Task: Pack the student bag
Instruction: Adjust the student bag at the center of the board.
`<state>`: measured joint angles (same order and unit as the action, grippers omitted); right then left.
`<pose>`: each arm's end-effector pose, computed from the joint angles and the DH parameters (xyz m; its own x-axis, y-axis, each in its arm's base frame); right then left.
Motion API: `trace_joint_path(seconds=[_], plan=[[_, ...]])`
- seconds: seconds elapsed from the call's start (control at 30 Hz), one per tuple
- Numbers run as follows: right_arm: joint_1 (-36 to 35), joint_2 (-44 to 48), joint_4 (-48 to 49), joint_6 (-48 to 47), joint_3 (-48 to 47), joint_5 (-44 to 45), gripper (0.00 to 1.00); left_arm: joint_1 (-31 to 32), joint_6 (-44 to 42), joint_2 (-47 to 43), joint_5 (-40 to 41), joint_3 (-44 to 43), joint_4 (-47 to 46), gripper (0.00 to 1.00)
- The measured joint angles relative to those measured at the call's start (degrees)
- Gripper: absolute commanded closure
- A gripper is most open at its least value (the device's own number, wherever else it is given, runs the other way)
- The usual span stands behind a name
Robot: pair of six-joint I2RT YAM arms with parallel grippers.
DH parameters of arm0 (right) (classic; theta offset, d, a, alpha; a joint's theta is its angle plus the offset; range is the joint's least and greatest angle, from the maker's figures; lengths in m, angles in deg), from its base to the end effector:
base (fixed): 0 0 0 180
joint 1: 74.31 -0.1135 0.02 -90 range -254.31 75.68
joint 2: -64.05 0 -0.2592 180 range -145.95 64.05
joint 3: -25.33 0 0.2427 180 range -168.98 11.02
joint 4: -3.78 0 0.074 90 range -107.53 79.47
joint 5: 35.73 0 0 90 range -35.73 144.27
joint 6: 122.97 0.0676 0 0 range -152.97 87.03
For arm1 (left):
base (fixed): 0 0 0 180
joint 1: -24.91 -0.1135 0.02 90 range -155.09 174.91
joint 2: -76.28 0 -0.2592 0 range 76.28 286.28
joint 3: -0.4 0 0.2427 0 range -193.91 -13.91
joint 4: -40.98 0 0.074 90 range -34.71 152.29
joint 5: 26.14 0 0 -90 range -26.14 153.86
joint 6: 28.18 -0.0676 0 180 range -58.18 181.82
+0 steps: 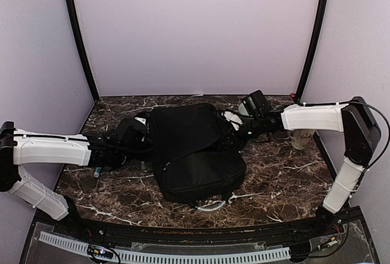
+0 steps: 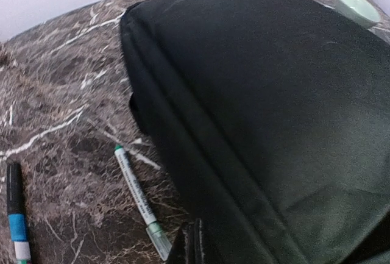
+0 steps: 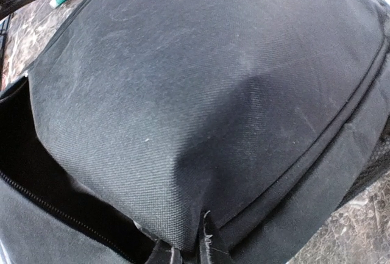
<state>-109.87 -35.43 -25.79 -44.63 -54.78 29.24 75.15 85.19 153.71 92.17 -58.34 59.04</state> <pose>0.2929 0.2445 0.1867 -0.4486 -0.5458 -0.7078 -0.8615 0.4750 0.1797 0.2168 -0.2105 0.2088 -0.5233 0.0830 -0.8481 0.2464 0.9675 -0.0574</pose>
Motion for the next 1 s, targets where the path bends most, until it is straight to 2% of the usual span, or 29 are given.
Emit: trace_joint_path(seconds=[0.1,0.2,0.43,0.7,0.87,1.0], plan=[[0.0,1.0,-0.2,0.3,1.4,-0.5,0.64,-2.3,3.1,1.5,-0.7,1.4,0.2,1.00],[-0.2,1.8,-0.4,0.2,2.3,-0.4,0.55,-3.1,3.9,4.3,-2.6,1.6,-1.8,1.00],[-4.8,2.5,-1.7,-4.7,1.8,6.1,0.47,-4.4,1.3,14.5,-5.3,-0.9,-9.1,1.00],[-12.9,2.5,-2.3,-12.1,-1.3,21.1,0.39,-7.0,-4.7,23.8,-5.6,-10.2,-13.9,1.00],[-17.3,2.5,1.2,-14.1,-1.5,29.9,0.35,-7.3,-6.5,26.0,-6.6,-13.4,-17.2,1.00],[-18.7,1.3,2.2,-14.7,-3.8,32.6,0.34,-7.3,-6.4,26.1,-7.0,-13.5,-18.5,1.00]])
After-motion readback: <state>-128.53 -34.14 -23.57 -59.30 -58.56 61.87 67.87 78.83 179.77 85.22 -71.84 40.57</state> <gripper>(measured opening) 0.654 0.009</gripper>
